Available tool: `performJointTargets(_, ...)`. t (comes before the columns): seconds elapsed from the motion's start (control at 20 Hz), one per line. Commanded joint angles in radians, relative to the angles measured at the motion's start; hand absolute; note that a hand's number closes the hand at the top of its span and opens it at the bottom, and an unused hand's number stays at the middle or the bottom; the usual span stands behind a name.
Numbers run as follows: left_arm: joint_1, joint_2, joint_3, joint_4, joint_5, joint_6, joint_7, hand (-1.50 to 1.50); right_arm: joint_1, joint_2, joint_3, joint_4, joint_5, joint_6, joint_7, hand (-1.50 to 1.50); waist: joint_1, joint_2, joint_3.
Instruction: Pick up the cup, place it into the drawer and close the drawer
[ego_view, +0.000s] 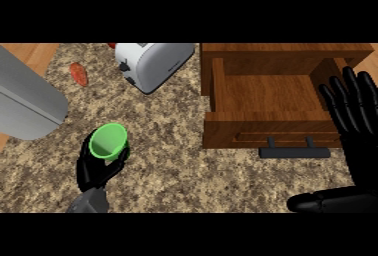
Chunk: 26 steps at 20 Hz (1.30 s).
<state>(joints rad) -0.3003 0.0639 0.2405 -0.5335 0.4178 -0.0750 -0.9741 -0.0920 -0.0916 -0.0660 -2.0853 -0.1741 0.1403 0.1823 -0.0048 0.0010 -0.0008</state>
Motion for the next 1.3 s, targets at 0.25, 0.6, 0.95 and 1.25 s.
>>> performJointTargets(0.25, -0.056, 0.05, 0.019, 0.136, -0.045, -0.05, -0.187, 1.5, 0.015, 0.029, 0.044, 0.022, 0.05, -0.007, -0.039, -1.5, -0.003, 0.002, 0.0)
performJointTargets(0.6, -0.055, 0.109, -0.066, 0.101, -0.113, -0.182, -0.137, 1.5, 0.008, -0.019, -0.016, -0.065, -0.033, 0.01, 0.047, -1.5, -0.007, 0.001, 0.0)
performJointTargets(0.95, -0.034, 0.082, -0.106, -0.161, -0.085, -0.181, -0.042, 1.5, -0.01, -0.006, -0.023, 0.019, 0.009, -0.005, -0.011, -1.5, 0.012, -0.004, 0.002)
performJointTargets(1.25, 0.042, 0.055, -0.225, -0.471, -0.11, -0.139, 0.155, 1.5, -0.009, 0.009, 0.003, -0.001, 0.037, -0.03, 0.018, -1.5, 0.02, -0.007, 0.002)
